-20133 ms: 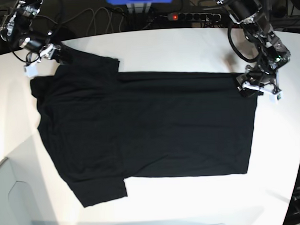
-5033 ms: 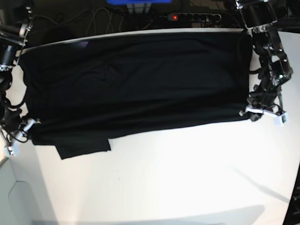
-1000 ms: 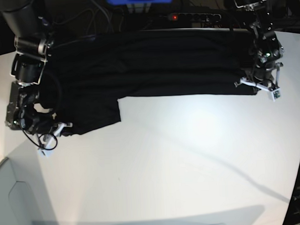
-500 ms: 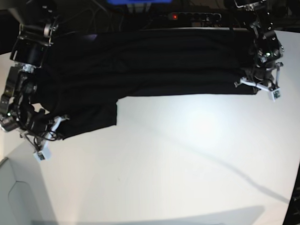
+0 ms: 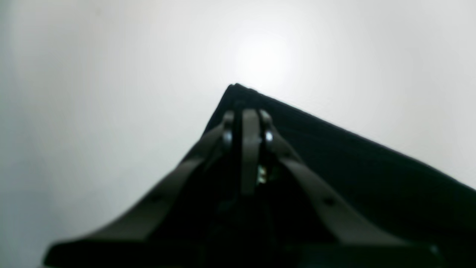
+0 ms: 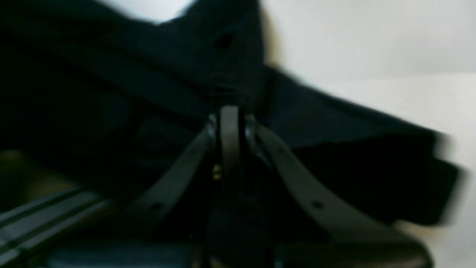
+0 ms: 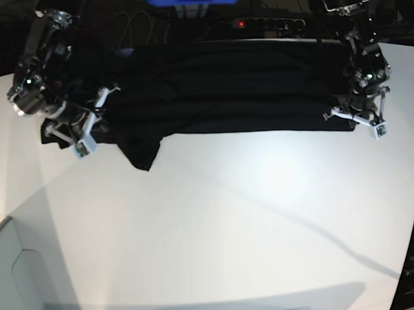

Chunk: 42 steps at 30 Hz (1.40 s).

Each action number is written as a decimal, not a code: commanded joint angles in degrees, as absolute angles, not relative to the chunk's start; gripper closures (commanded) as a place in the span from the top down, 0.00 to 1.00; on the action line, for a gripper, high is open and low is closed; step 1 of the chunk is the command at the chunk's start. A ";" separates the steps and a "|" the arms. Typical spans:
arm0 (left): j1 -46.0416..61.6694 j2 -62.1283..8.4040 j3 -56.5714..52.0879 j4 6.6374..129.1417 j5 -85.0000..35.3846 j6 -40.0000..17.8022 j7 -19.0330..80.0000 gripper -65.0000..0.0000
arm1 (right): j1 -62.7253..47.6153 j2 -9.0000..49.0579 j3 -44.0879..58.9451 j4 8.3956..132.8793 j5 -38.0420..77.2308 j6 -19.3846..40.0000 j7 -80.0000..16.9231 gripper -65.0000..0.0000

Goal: Fold the T-shirt properly

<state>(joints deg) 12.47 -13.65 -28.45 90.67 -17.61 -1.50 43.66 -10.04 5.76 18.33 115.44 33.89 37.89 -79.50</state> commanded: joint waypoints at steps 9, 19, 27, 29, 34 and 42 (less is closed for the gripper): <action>11.21 -14.55 -28.79 89.45 -17.71 -1.45 42.86 0.00 | -20.79 6.20 14.02 116.35 50.86 38.55 -78.81 0.00; 11.21 -14.55 -28.79 89.54 -17.80 -1.45 42.86 0.00 | -23.43 6.46 7.69 116.26 52.35 38.55 -78.81 0.00; 11.21 -14.55 -28.70 89.54 -17.80 -1.45 42.86 0.00 | -23.08 6.37 7.78 116.26 52.35 38.55 -78.81 0.04; 11.21 -14.55 -28.70 89.54 -17.80 -1.45 42.86 0.00 | -23.08 6.37 7.78 116.26 52.35 38.55 -78.81 0.14; 11.21 -14.02 -28.70 89.54 -17.54 -1.45 42.86 0.00 | -24.04 6.37 7.87 116.26 52.53 38.55 -79.43 0.20; 11.21 -13.93 -28.88 89.71 -17.80 -1.45 42.86 0.00 | -24.48 6.20 8.31 116.26 52.53 38.55 -80.00 0.21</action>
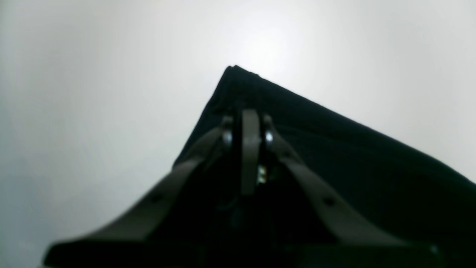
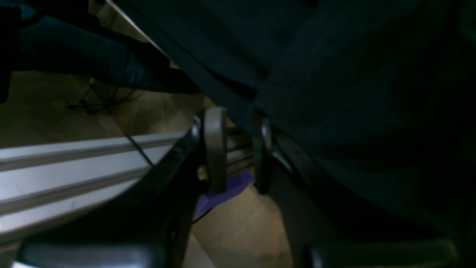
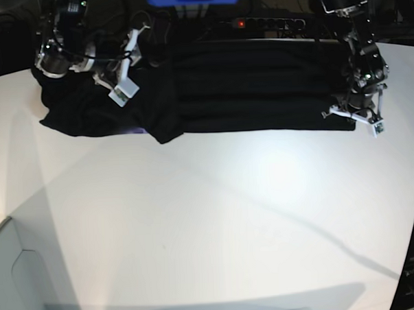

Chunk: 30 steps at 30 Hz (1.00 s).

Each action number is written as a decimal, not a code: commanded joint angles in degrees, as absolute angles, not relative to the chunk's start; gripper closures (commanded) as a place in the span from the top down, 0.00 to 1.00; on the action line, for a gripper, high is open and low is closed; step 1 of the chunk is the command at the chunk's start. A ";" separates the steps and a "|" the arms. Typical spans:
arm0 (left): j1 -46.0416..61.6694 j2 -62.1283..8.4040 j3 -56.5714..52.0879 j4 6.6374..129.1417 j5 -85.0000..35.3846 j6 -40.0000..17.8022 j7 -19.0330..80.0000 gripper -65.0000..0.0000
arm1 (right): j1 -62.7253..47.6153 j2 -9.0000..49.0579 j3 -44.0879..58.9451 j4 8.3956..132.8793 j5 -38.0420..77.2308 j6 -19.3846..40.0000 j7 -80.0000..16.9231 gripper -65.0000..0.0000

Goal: Fold the T-shirt properly

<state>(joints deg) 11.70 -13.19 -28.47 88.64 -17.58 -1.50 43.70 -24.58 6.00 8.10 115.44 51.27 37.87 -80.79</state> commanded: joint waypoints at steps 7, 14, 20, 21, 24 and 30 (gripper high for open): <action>11.56 -13.32 -29.23 94.02 -17.98 -1.36 42.86 0.34 | -22.20 6.20 8.31 116.26 52.53 38.55 -80.00 0.21; 11.74 -10.42 -33.98 101.05 -17.98 -1.54 43.65 0.50 | -21.67 6.20 8.31 116.26 52.53 38.55 -80.00 0.21; 11.91 -9.45 -45.58 105.36 -31.25 -10.24 55.87 0.50 | -21.32 6.11 10.24 116.26 52.44 38.46 -80.00 0.21; 11.74 -10.07 -48.31 104.75 -34.42 -12.35 59.47 0.50 | -21.32 6.11 10.68 116.26 52.44 38.46 -80.00 0.21; 10.33 -13.05 -54.46 100.62 -42.33 -17.63 69.23 0.50 | -20.35 6.11 11.82 116.26 52.44 38.46 -80.00 0.21; 13.14 -19.38 -58.33 91.12 -52.44 -21.76 75.12 0.51 | -20.00 6.37 13.93 116.26 52.44 38.46 -80.00 0.21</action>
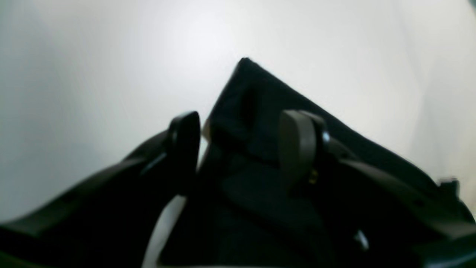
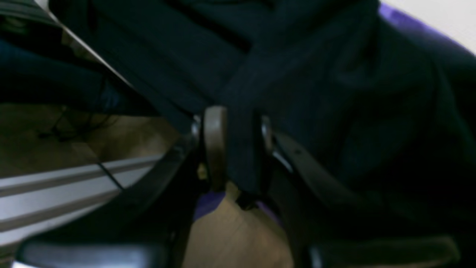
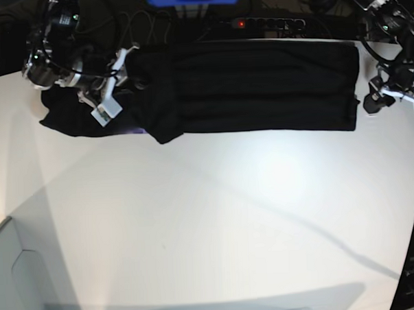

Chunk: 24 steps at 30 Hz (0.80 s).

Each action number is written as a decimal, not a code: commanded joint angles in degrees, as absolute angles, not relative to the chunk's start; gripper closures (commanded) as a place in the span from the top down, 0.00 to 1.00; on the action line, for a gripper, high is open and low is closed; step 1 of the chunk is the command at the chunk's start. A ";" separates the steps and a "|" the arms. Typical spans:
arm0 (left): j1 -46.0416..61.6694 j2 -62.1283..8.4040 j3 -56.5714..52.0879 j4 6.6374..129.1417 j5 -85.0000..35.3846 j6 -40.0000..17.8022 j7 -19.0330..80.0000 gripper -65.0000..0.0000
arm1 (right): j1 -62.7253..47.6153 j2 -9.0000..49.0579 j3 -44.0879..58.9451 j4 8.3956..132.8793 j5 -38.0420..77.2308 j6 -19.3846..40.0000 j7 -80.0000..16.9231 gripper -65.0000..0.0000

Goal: Fold the T-shirt properly

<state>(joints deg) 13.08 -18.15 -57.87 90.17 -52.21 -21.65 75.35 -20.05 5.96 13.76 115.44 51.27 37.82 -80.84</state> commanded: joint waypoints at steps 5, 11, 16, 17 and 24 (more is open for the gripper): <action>15.69 -25.71 -54.20 77.23 -62.02 -25.01 75.21 0.82 | -19.74 6.37 13.85 116.26 52.26 38.46 -80.00 0.21; 15.69 -28.53 -47.78 68.62 -64.48 -32.31 73.54 0.92 | -19.65 6.37 13.85 116.18 52.26 38.46 -80.00 0.21; 14.02 -28.70 -42.59 64.13 -64.48 -32.31 70.46 0.75 | -19.65 6.37 13.85 116.18 52.26 38.46 -80.00 0.21; 13.58 -28.62 -41.10 62.81 -64.48 -32.31 70.11 0.73 | -19.65 6.37 13.85 116.18 52.26 38.46 -80.00 0.21; 12.79 -28.26 -31.78 58.59 -64.48 -32.22 64.84 0.74 | -19.56 6.29 13.85 116.18 52.26 38.46 -80.00 0.21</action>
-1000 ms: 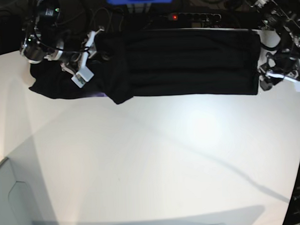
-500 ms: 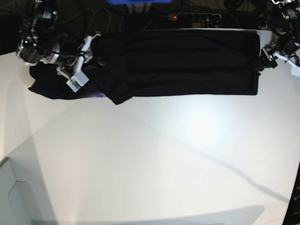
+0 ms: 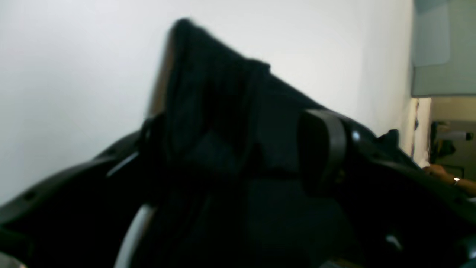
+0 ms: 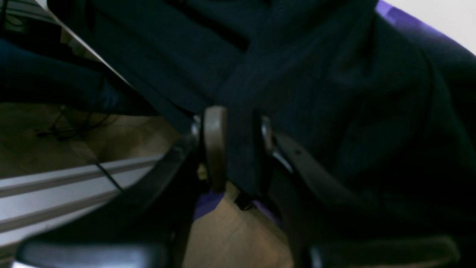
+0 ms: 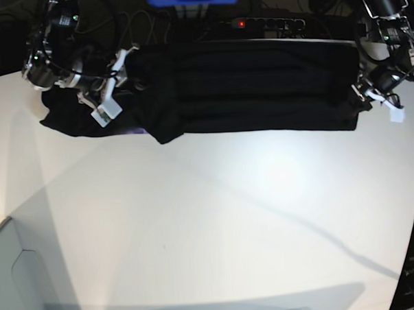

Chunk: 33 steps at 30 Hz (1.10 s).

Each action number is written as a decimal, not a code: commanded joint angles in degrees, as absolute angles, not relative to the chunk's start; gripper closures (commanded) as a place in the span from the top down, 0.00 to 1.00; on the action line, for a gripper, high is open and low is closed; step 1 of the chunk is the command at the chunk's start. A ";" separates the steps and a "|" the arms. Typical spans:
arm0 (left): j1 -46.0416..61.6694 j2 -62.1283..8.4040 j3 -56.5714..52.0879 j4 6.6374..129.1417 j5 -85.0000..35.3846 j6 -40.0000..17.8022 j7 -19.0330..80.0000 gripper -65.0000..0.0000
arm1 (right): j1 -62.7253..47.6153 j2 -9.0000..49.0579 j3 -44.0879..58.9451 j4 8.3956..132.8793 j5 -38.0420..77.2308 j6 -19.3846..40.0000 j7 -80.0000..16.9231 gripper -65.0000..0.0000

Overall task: Fold the T-shirt properly
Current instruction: 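Grasp the opposite side edge with the left gripper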

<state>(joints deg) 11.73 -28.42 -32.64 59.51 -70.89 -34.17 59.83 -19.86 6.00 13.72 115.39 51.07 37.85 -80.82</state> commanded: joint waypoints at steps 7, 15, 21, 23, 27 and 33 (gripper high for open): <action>14.02 -27.65 -28.18 58.77 -64.40 -32.22 64.75 0.75 | -19.56 6.20 13.85 116.18 52.26 38.46 -80.00 0.21; 17.80 -27.74 -30.11 59.30 -57.10 -32.22 64.84 0.74 | -19.56 6.20 13.85 116.18 52.26 38.46 -80.00 0.21; 20.35 -27.82 -30.81 59.30 -56.31 -32.22 64.84 0.74 | -19.56 6.11 13.93 116.18 52.26 38.46 -80.00 0.21; 21.05 -27.82 -30.73 59.30 -56.31 -32.22 64.84 0.74 | -19.56 6.11 13.93 116.18 52.26 38.46 -80.00 0.21; 21.05 -28.00 -30.37 59.30 -56.31 -32.22 64.75 0.74 | -19.56 6.11 13.93 116.18 52.26 38.46 -80.00 0.21; 21.05 -27.82 -28.44 59.30 -56.31 -32.22 64.84 0.74 | -19.56 6.11 13.93 116.18 52.26 38.46 -80.00 0.21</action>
